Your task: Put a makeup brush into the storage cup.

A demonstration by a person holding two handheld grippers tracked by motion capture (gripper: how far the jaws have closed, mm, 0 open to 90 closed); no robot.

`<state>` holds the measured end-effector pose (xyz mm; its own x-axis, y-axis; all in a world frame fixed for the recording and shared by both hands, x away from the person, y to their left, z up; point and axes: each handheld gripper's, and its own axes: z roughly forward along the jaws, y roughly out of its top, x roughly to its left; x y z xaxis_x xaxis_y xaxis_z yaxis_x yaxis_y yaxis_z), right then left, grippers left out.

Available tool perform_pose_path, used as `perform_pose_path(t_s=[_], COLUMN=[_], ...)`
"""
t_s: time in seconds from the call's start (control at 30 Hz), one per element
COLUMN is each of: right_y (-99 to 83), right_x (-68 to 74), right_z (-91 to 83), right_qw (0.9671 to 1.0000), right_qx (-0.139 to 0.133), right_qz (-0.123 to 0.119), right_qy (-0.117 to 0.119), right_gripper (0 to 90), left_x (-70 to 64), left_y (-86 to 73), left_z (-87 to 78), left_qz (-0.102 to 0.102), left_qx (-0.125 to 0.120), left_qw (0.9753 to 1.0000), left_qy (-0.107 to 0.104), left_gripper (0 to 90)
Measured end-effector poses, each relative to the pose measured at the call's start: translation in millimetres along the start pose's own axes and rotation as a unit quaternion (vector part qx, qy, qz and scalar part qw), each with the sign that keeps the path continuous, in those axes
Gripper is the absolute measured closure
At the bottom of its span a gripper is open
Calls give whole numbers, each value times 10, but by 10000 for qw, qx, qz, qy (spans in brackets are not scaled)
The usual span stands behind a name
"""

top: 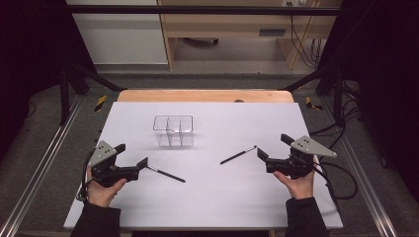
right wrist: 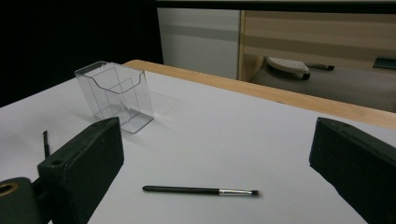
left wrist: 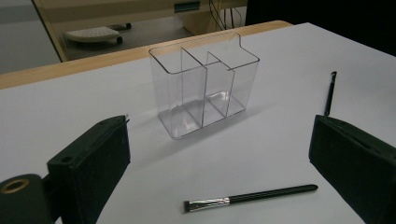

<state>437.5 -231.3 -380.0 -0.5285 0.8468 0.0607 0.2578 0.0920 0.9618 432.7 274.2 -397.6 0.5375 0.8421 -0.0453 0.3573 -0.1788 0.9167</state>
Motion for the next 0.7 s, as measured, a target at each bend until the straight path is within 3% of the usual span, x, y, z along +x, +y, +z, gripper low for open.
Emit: perform_pose_path(t_s=[0.43,0.7], right_y=[-19,6], right_x=[24,102], right_z=[26,61], right_qw=[9996,9990], right_qx=[268,405], right_qz=[-81,-191], right_qy=[-84,45], right_gripper=[39,46], left_x=[-59,-97], left_y=[-54,-59], left_z=[49,93], left_qz=[104,168], left_qx=[170,299], left_qw=[9998,9992], left_qy=[-82,-184], left_gripper=[52,58])
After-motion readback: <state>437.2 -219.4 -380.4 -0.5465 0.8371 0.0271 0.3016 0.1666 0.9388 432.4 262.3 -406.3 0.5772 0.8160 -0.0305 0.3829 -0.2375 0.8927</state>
